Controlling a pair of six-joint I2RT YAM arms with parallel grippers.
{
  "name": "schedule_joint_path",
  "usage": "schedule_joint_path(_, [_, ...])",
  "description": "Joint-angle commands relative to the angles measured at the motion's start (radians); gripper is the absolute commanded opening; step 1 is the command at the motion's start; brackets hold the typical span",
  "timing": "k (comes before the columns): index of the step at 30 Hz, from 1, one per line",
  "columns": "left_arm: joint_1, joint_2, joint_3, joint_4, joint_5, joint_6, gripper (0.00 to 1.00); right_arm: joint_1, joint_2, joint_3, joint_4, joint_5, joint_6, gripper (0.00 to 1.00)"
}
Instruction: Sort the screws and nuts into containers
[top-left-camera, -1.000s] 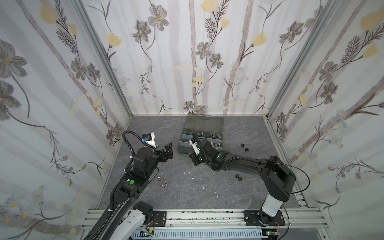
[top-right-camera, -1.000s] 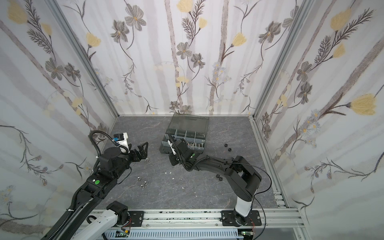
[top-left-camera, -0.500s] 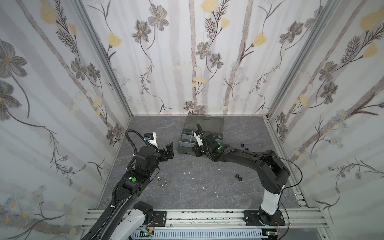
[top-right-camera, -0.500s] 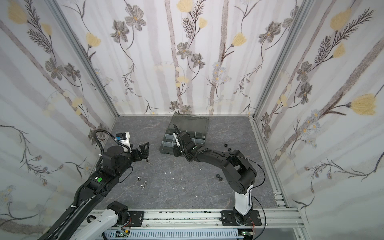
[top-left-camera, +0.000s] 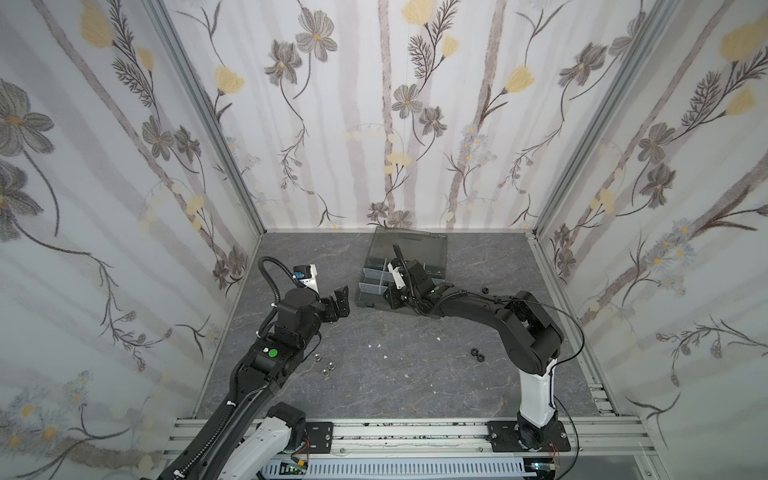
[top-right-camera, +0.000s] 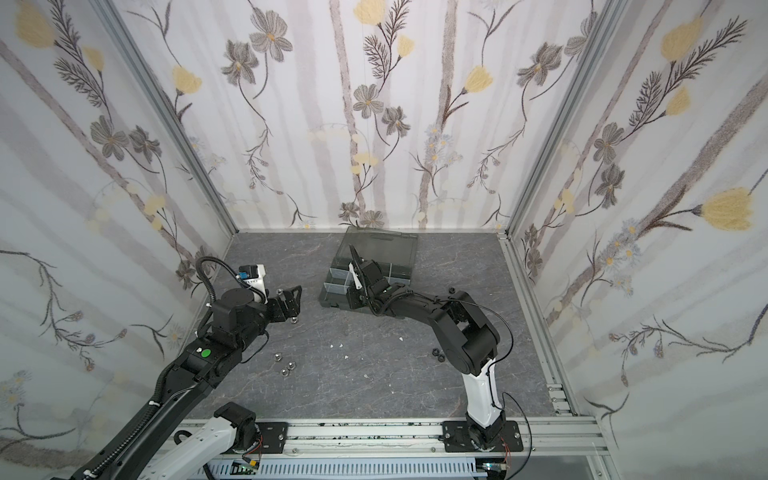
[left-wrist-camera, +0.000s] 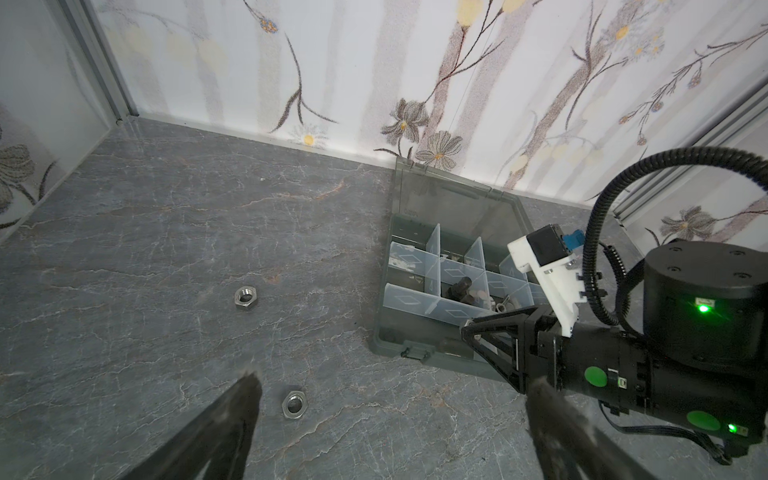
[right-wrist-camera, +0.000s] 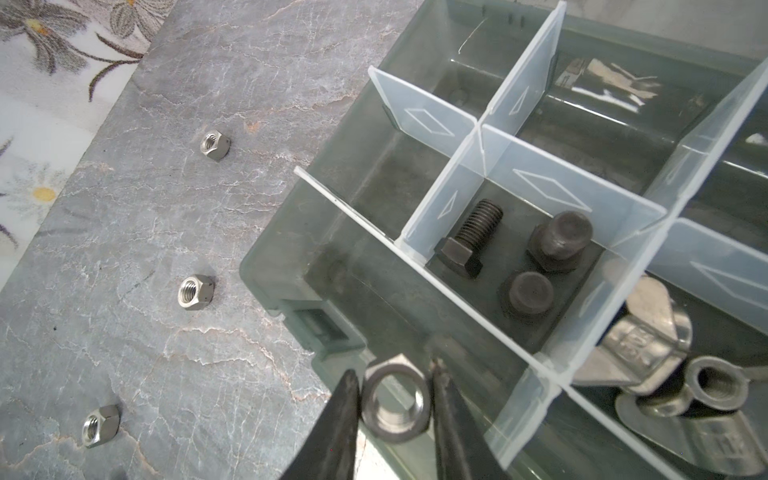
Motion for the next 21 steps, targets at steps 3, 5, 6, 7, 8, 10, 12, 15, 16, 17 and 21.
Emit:
schedule_joint_path(3, [0.003, 0.03, 0.01, -0.002, 0.002, -0.008, 0.96, -0.006, -0.046, -0.022, 0.055, -0.012, 0.007, 0.41])
schedule_joint_path(5, [0.003, 0.058, 0.024, -0.028, -0.028, -0.01, 0.92, -0.008, -0.077, -0.041, 0.063, -0.011, 0.006, 0.43])
schedule_joint_path(6, [0.003, 0.074, 0.034, -0.043, -0.042, -0.008, 0.9, -0.008, -0.094, -0.05, 0.065, -0.011, 0.007, 0.43])
schedule_joint_path(7, [0.002, 0.092, 0.044, -0.061, -0.057, -0.005, 0.87, -0.008, -0.116, -0.066, 0.069, -0.011, 0.007, 0.43])
schedule_joint_path(8, [0.003, 0.113, 0.057, -0.081, -0.069, -0.001, 0.84, -0.009, -0.14, -0.085, 0.074, -0.009, 0.006, 0.44])
schedule_joint_path(10, [0.003, 0.162, 0.087, -0.121, -0.087, 0.002, 0.79, -0.01, -0.189, -0.125, 0.087, -0.006, 0.006, 0.45])
schedule_joint_path(12, [0.009, 0.214, 0.11, -0.15, -0.082, -0.002, 0.76, -0.015, -0.24, -0.17, 0.101, -0.003, 0.006, 0.45])
schedule_joint_path(15, [0.027, 0.293, 0.136, -0.181, -0.046, -0.018, 0.71, -0.022, -0.325, -0.247, 0.132, 0.0, 0.007, 0.46])
schedule_joint_path(16, [0.036, 0.315, 0.141, -0.186, -0.026, -0.022, 0.7, -0.023, -0.35, -0.271, 0.144, 0.0, 0.009, 0.46])
schedule_joint_path(17, [0.048, 0.335, 0.145, -0.191, -0.006, -0.028, 0.69, -0.025, -0.378, -0.3, 0.157, 0.001, 0.01, 0.46])
schedule_joint_path(21, [0.085, 0.395, 0.161, -0.209, 0.021, -0.031, 0.67, -0.03, -0.487, -0.411, 0.22, -0.01, 0.016, 0.47])
